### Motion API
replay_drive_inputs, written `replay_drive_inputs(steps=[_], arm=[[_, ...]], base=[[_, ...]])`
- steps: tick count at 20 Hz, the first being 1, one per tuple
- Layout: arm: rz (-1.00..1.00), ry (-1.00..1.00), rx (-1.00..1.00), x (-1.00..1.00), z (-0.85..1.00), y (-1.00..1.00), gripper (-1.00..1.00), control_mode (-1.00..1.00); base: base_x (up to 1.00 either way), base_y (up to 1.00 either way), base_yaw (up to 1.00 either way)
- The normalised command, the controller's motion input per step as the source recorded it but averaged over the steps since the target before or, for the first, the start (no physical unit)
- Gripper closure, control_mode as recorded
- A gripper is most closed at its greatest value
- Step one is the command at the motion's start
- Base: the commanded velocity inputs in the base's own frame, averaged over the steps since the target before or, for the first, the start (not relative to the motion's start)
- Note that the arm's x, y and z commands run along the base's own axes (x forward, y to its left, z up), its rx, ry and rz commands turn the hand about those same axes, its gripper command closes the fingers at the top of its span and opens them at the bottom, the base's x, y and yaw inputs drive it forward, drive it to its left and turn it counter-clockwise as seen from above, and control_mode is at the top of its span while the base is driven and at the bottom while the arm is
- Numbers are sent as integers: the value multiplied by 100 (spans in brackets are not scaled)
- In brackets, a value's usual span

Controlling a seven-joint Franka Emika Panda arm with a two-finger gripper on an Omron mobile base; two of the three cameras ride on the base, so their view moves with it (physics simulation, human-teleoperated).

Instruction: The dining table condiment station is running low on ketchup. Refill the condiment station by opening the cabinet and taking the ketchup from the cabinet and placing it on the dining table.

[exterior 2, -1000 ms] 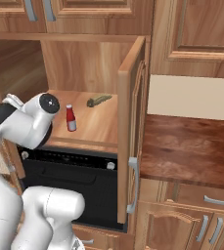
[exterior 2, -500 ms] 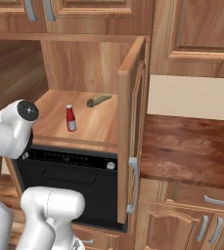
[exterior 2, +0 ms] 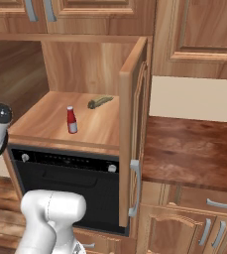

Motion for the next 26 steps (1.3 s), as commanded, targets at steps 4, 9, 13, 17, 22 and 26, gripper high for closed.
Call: replay_drive_inputs(steps=[4, 9, 13, 17, 22, 26], arm=[[0, -1, -1, -13, 0, 57, -100, -100], [0, -4, 0, -10, 0, 6, -100, -100], [-3, 0, -6, 4, -15, -48, -100, -100], [-14, -16, -13, -21, 0, -100, -100, -100], [-23, -22, -21, -14, 0, -100, -100, -100], [-30, -16, -23, 0, 0, -98, -100, -100]], base=[[0, 0, 0], [0, 0, 0], [0, 0, 0], [0, 0, 0], [0, 0, 0], [0, 0, 0]])
